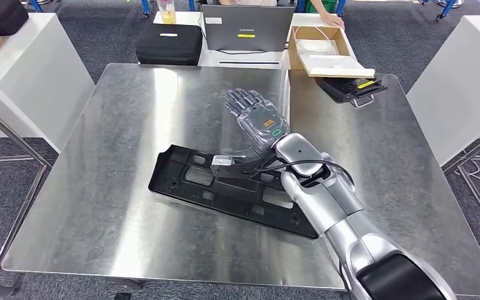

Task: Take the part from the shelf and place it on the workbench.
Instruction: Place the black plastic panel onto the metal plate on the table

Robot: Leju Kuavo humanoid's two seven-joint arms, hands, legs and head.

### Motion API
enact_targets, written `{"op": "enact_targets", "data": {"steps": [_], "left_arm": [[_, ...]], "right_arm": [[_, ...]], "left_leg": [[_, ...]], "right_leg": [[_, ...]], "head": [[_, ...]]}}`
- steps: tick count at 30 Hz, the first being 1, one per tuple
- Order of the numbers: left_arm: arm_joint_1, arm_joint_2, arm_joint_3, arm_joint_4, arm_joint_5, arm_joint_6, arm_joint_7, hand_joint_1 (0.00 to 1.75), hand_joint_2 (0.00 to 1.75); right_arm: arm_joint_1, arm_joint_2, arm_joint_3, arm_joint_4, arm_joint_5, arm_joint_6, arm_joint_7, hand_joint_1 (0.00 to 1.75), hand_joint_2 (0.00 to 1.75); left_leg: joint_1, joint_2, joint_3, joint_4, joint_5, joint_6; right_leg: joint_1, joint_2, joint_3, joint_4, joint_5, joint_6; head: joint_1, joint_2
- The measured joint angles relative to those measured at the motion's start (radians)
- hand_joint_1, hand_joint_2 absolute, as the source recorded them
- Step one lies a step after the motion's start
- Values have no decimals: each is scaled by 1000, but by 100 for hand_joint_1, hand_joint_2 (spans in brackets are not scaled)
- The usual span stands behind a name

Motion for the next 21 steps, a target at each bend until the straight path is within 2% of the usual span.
{"op": "enact_targets", "data": {"steps": [2,3,4,5,7,8,9,11,12,13,14,15,17,19,21], "left_arm": [[-1,0,1,0,-3,-3,16,0,0],[-1,-1,1,0,-4,-6,21,0,0],[-1,-1,1,0,-4,-9,26,0,0],[-1,-1,1,0,-4,-12,31,0,0],[-1,1,1,0,-4,-15,42,0,0],[-1,2,1,0,-5,-15,47,0,0],[-1,3,1,0,-5,-15,51,0,0],[-1,2,2,0,-6,-15,58,0,0],[-1,3,2,0,-6,-15,62,0,0],[-1,3,2,0,-6,-16,64,0,0],[-1,3,2,0,-6,-18,66,0,0],[-1,4,2,0,-5,-20,67,0,0],[-1,4,3,0,-5,-24,68,0,0],[-2,3,3,0,-5,-25,69,0,0],[-3,1,3,0,-5,-25,70,0,0]], "right_arm": [[-3,0,0,0,0,0,1,0,0],[-4,0,0,0,0,0,1,0,0],[-5,0,0,0,0,1,2,0,0],[-5,0,0,0,0,1,2,0,0],[-6,0,0,0,0,1,2,0,0],[-6,0,0,-1,0,1,2,0,0],[-7,0,0,-1,-1,1,2,0,0],[-7,1,0,-1,-1,1,2,0,0],[-6,1,0,-1,-1,1,2,0,0],[-5,1,0,-1,-1,1,2,0,0],[-4,1,0,-1,-1,1,2,0,0],[-3,1,0,-1,-2,1,2,0,0],[-4,1,0,-3,-2,1,3,0,0],[-6,1,0,-6,-3,1,3,0,0],[-6,1,0,-7,-3,1,4,0,0]], "left_leg": [[-5,-2,3,4,-5,-4],[-7,-2,3,7,-8,-8],[-9,-3,2,10,-11,-11],[-10,-3,1,11,-12,-15],[-6,-2,0,16,-18,-24],[-4,-1,-6,32,-31,-30],[-1,0,-23,69,-54,-38],[8,1,-82,193,-115,-53],[13,1,-114,253,-136,-60],[17,2,-133,285,-139,-65],[21,3,-132,276,-122,-68],[25,4,-111,229,-89,-70],[28,7,-41,87,-25,-71],[26,6,-5,14,-7,-66],[20,2,-4,10,-7,-59]], "right_leg": [[3,0,76,-149,57,2],[4,0,100,-197,74,-1],[6,0,113,-221,81,-6],[7,0,115,-224,83,-11],[0,1,119,-229,87,-21],[-4,0,122,-231,88,-27],[-9,0,125,-234,89,-32],[-10,-1,126,-234,87,-37],[-10,-1,126,-234,87,-37],[-11,-1,126,-233,87,-37],[-12,-1,127,-233,86,-37],[-13,0,128,-233,86,-36],[-12,1,132,-233,83,-30],[-3,1,131,-231,78,-23],[4,1,129,-230,76,-20]], "head": [[0,0],[0,0],[-1,0],[-1,0],[-1,0],[-4,0],[-7,0],[-12,0],[-12,0],[-13,0],[-13,0],[-13,0],[-13,0],[-11,0],[-8,0]]}}
